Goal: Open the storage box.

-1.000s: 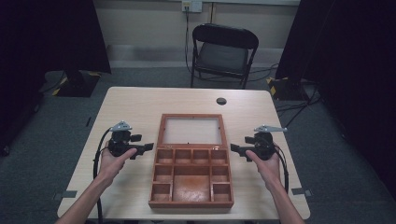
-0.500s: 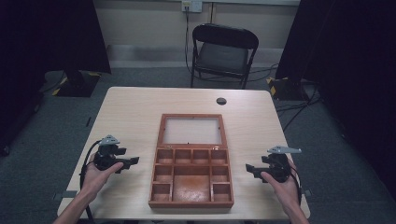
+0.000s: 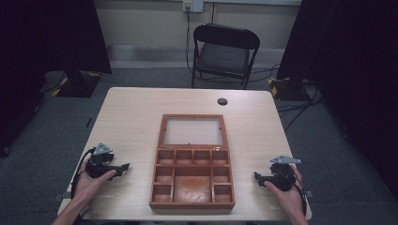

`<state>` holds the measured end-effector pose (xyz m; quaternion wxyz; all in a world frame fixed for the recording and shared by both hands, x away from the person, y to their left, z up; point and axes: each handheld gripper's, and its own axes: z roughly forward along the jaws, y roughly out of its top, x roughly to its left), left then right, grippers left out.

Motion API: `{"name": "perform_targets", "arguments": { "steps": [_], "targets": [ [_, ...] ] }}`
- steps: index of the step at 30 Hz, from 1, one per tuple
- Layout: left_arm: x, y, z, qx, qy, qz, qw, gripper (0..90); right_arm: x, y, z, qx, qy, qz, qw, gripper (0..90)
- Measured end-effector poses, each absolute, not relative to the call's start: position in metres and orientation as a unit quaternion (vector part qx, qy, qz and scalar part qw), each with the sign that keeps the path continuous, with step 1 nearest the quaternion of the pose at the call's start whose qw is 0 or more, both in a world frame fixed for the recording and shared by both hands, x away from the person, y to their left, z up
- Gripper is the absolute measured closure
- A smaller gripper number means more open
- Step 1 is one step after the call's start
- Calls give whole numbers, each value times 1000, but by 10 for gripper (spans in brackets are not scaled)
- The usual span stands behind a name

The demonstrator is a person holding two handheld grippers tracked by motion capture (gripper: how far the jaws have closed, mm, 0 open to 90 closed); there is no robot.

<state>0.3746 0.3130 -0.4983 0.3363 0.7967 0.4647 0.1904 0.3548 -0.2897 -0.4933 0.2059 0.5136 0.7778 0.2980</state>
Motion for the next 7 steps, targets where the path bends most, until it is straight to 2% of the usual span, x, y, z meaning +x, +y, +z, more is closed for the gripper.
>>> {"name": "perform_targets", "arguments": {
  "steps": [2, 7],
  "targets": [
    [374, 310, -502, 789, 464, 204, 347, 112, 353, -291, -495, 510, 775, 307, 211, 100],
    [375, 310, -502, 792, 463, 203, 343, 104, 353, -289, -501, 508, 767, 324, 220, 46]
  ]
}}
